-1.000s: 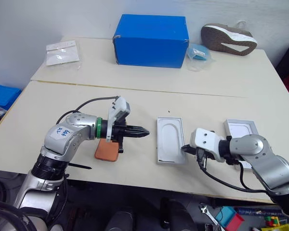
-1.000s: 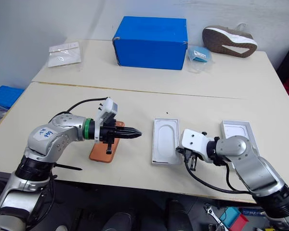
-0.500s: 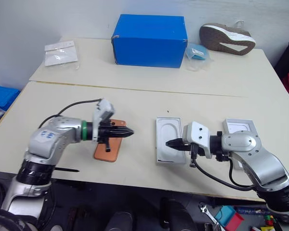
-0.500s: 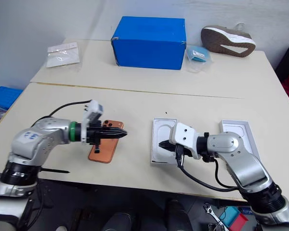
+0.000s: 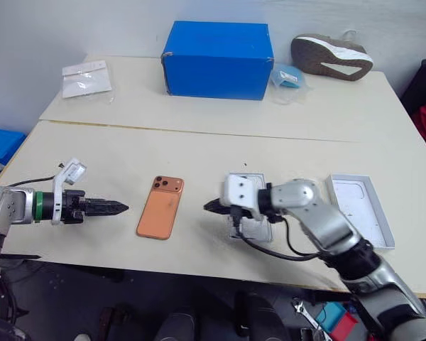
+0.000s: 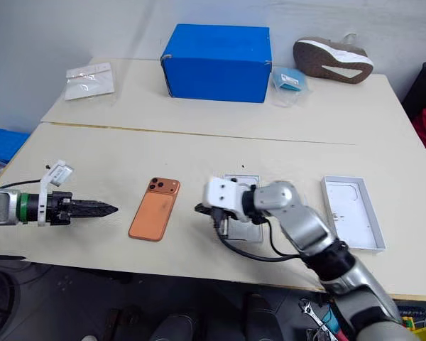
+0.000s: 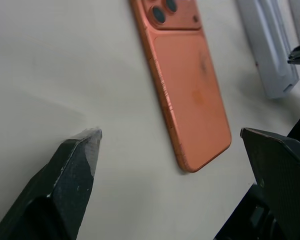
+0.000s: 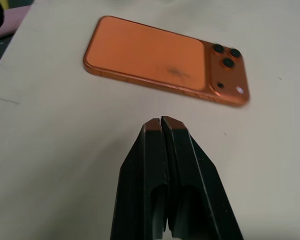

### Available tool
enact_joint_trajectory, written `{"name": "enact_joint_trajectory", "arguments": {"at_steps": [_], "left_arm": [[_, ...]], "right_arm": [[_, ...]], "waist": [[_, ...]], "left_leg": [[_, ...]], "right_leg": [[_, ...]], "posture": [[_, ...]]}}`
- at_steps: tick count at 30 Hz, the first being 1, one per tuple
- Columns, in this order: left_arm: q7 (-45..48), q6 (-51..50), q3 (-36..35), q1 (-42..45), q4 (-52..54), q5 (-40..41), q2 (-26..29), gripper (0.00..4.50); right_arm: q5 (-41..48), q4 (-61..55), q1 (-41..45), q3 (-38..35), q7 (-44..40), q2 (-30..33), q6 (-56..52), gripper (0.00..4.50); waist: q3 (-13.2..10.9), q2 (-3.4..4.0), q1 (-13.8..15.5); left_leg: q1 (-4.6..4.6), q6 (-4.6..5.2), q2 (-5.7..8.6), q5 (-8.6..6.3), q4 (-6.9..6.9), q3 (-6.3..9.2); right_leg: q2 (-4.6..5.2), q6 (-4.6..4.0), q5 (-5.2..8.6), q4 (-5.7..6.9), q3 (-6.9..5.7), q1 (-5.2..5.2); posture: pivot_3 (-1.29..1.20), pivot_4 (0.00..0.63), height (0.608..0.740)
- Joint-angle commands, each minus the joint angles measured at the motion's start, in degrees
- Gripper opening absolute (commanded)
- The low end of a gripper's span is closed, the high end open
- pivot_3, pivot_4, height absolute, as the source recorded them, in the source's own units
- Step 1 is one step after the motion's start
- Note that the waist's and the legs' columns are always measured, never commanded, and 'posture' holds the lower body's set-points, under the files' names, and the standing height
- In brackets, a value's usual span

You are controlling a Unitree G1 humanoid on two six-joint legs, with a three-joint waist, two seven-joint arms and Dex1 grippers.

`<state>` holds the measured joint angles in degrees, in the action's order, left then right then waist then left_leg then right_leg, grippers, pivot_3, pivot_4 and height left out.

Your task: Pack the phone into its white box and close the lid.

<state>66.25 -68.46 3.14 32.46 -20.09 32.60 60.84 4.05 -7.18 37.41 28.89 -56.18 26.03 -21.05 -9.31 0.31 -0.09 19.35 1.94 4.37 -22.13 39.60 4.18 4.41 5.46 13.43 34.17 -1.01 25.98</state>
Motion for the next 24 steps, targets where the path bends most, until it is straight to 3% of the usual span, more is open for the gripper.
{"name": "enact_joint_trajectory", "arguments": {"at_steps": [1, 13, 19, 24], "left_arm": [[0.84, -2.54, 3.20, 2.76, -0.21, -1.38, -1.00, 4.49], [-1.64, -5.16, 11.58, 5.08, -0.56, -6.58, -10.54, 4.49], [-4.70, -10.26, 12.81, 4.83, 3.62, -5.93, -16.46, 4.49], [-5.86, -14.03, 12.31, 3.72, 6.32, -4.48, -18.28, 4.49]], "right_arm": [[-3.57, 4.46, 2.32, 2.50, -0.66, -1.93, 4.12, 0.00], [-9.92, 13.80, 5.29, 6.90, -2.39, -7.57, 7.34, 0.00], [-10.85, 14.93, 5.04, 6.52, -2.69, -9.08, 6.90, 0.00], [-10.95, 16.37, 5.37, 5.75, -2.53, -9.66, 6.93, 0.00]], "waist": [[0.01, 0.00, -0.04], [0.36, 0.59, 0.19], [0.64, 0.98, 0.26], [1.06, 1.30, 0.26]], "left_leg": [[0.01, 0.01, 0.05, -0.01, 0.00, 0.00], [-0.25, 0.17, 0.39, 0.07, 0.05, 0.01], [-0.35, 0.26, 0.59, 0.11, 0.05, 0.26], [-0.40, 0.34, 0.81, 0.11, 0.04, 0.74]], "right_leg": [[0.00, 0.00, 0.00, 0.05, -0.04, 0.04], [0.08, 0.00, 0.00, 0.35, -0.06, -0.11], [0.15, 0.00, 0.00, 0.49, 0.16, -0.23], [0.15, 0.00, 0.00, 0.59, 0.46, -0.34]], "posture": [[0.00, 0.150, 0.740], [0.00, 0.150, 0.740], [0.00, 0.150, 0.740], [0.00, 0.150, 0.740]]}}
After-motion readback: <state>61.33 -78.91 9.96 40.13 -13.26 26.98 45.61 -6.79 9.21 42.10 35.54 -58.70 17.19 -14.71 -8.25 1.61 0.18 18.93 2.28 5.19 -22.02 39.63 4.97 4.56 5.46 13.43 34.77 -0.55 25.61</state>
